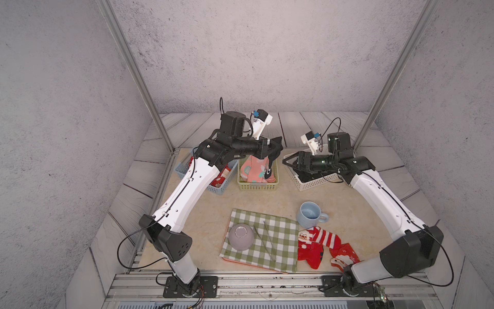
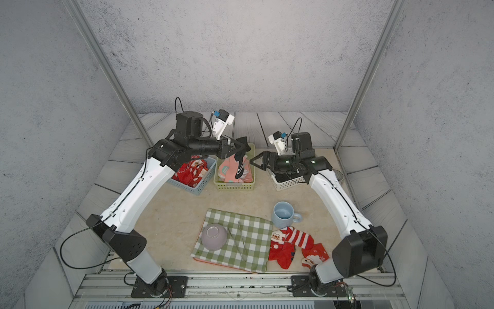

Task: Sort the socks into the basket by color
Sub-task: Place the sock in the bin.

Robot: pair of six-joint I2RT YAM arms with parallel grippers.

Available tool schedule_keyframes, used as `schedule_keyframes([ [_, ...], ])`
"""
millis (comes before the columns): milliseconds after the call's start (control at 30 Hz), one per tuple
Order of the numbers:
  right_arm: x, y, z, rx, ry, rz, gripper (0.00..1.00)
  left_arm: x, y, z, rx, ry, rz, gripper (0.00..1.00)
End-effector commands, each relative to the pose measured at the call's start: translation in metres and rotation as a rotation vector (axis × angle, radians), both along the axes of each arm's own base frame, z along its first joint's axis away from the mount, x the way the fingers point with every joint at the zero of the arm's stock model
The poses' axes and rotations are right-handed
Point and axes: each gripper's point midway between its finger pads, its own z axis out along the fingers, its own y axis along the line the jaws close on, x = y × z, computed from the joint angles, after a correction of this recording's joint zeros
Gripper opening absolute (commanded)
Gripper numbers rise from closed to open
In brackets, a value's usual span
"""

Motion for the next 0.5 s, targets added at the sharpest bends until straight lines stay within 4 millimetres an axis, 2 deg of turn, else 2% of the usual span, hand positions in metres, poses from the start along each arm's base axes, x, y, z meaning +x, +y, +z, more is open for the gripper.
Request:
schedule_keyframes([
  [0,0.001,-0.01,-0.013,-0.202,-0.252,-0.032,0.99,0.004,-0.005,0.01,-0.054,0.037,-0.003,0.0],
  [133,0.001,-0.003,0.001,-0.202,-0.408,-0.039,0.99,-0.001,-0.008,0.015,-0.082,0.053,-0.017,0.0],
  [333,-0.001,0.022,0.029,-0.206,-0.523,-0.006,0.99,-0.01,-0.015,0.016,-0.097,0.071,-0.043,0.0],
  [467,0.006,0.023,0.046,-0.187,-0.589,-0.069,1.0,-0.018,-0.019,0.018,-0.11,0.081,-0.061,0.0],
])
